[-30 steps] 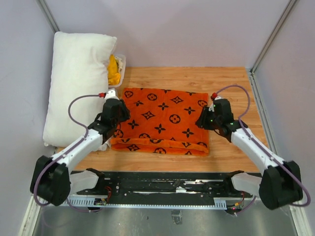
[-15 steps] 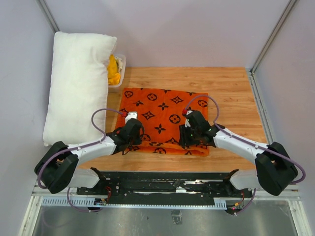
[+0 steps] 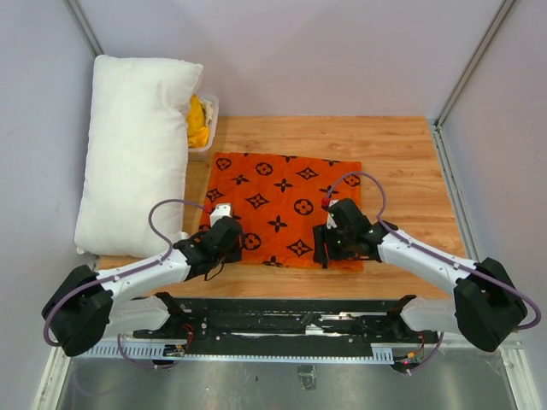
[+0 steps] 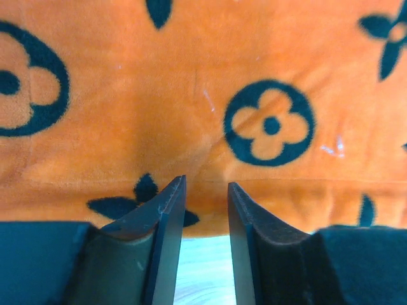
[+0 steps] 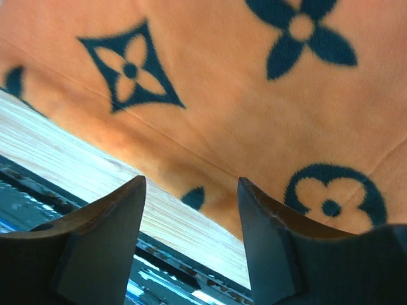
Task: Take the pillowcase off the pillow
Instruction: Fold the pillowcase at the center of the board.
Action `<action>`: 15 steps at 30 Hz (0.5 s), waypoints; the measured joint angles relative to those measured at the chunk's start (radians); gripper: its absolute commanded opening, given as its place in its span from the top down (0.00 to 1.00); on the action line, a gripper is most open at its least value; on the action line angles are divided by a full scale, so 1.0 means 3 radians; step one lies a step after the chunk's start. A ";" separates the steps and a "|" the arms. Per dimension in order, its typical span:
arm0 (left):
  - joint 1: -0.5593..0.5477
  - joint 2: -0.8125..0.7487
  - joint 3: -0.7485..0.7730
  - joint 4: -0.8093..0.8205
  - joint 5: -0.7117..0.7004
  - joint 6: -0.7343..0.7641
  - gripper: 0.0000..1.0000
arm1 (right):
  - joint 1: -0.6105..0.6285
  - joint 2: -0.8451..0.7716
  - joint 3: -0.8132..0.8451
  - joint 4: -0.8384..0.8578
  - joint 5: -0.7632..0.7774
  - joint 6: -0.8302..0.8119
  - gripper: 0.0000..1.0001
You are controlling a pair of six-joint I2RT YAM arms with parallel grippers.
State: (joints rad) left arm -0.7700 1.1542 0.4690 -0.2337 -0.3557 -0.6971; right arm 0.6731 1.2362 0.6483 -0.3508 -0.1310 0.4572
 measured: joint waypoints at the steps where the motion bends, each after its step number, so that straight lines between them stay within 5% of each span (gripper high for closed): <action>1: -0.0001 -0.0064 0.0013 -0.0011 -0.0015 0.0015 0.45 | -0.0025 0.0001 0.0045 -0.0008 -0.0013 -0.0014 0.39; 7: 0.0289 0.0146 0.0810 0.0093 -0.0093 0.0490 0.39 | -0.0613 0.0292 0.0752 0.0399 -0.0200 0.0069 0.48; 15: 0.1216 0.1431 0.1867 0.1237 0.0627 0.0846 0.49 | -0.0769 0.1582 0.2150 0.1176 -0.0340 0.0161 0.53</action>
State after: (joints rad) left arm -0.4053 1.5833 1.0290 0.1375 -0.1677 -0.4435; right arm 0.4423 1.7107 1.2934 0.0021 -0.2329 0.5056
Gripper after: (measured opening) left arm 0.520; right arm 0.482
